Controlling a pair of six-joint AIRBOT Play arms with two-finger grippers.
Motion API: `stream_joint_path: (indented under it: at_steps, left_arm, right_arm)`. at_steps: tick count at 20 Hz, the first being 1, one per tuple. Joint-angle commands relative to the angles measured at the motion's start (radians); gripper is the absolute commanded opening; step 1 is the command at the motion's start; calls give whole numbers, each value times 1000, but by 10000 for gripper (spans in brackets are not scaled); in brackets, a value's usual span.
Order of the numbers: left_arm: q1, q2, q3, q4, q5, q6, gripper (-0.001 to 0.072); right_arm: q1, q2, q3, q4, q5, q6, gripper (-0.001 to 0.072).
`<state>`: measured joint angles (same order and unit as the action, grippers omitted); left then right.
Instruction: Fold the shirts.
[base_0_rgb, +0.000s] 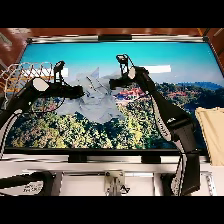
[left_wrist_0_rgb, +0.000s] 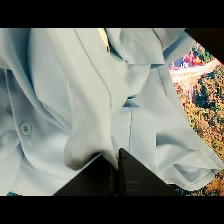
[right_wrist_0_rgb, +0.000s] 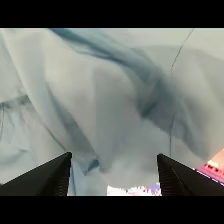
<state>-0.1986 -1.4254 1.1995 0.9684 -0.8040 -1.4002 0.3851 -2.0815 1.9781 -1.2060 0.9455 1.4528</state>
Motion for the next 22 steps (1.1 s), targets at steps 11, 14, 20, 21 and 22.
stream_joint_path:
  at_steps: [11, 14, 20, 21, 22]
  left_arm:
    - [-3, 15, 1, 0, -19, 31, 49]
    - [-4, 30, 1, 0, -19, 58, 49]
    - [-21, 73, 1, 0, -18, 92, 49]
    - [-26, 76, 1, 0, -19, 92, 49]
    - [-28, 80, 1, 3, -19, 92, 49]
  right_arm:
    - [-208, -59, 0, 318, -6, 75, 645]
    - [-200, -108, 1, 409, -8, 91, 645]
    - [-196, -153, 1, 463, -43, 124, 315]
    - [-197, -153, 1, 463, -37, 101, 161]
    - [-204, -149, 1, 466, -19, 96, 78]
